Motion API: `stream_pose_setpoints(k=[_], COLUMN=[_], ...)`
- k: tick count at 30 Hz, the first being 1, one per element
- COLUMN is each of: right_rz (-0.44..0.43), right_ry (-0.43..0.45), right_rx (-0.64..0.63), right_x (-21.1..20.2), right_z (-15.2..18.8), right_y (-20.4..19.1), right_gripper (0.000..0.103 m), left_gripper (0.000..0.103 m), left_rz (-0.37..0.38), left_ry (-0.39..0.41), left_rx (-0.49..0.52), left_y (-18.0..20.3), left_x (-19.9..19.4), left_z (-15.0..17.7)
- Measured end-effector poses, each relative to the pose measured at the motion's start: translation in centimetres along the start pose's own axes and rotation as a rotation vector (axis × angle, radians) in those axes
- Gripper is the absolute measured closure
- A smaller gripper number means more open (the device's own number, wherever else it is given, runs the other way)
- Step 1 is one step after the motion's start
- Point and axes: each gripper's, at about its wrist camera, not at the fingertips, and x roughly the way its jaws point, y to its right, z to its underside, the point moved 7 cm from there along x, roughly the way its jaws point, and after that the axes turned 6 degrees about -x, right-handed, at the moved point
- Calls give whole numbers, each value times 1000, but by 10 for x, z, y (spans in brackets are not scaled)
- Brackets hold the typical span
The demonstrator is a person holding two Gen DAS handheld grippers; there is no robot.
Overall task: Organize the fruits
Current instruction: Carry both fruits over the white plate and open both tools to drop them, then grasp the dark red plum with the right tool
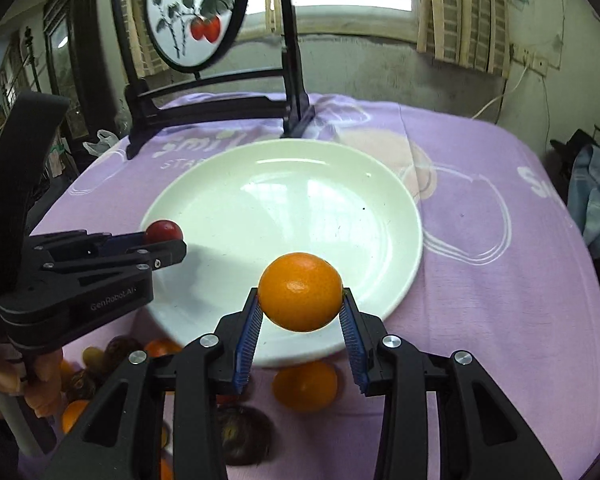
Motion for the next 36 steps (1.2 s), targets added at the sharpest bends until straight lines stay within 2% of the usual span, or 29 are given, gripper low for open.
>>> stream_pose_setpoints(k=[1,2,3,7,9,13,16,21,24,27,32,36], right_rz=[-5,-6,-8,-11,-17,-32,-38,-39,-60,-59,-76,-65], right_ry=[-10,-17,-21,11,31,59,63,52,38,15,-44,-79], right_rx=[9,19,32,41,36,19,-12,-77,-72,-108,-131,-168], right_x=[7,12,15,0,-17,-55,-80,-112,-121,-124,-120,-110], right_z=[1,2,2,3,7,25,47,92,116,137,163,165], right_y=[1,2,4,5,2,-6,-18,-43,-55,-71,-93,-108], right_gripper=[63,62,58,52,51,43,42,40,37,36,36,36], left_gripper=[72,62,52,43,33,30,27,16,14,14,13,11], left_rz=[8,6,6,13,-8,-21,-47,-61,-68,-44,-79,-86], left_ry=[-19,-32,-32,74,121,161,201,237,245,207,244,243], left_rx=[-1,-1,2,46,55,52,67,53,45,71,67,103], left_y=[1,2,2,9,7,-3,-12,-31,-39,-38,-49,-52], left_x=[6,10,10,-22,-43,-82,-111,-144,-153,-150,-156,-158], left_z=[0,2,2,-3,-1,19,44,97,125,145,155,162])
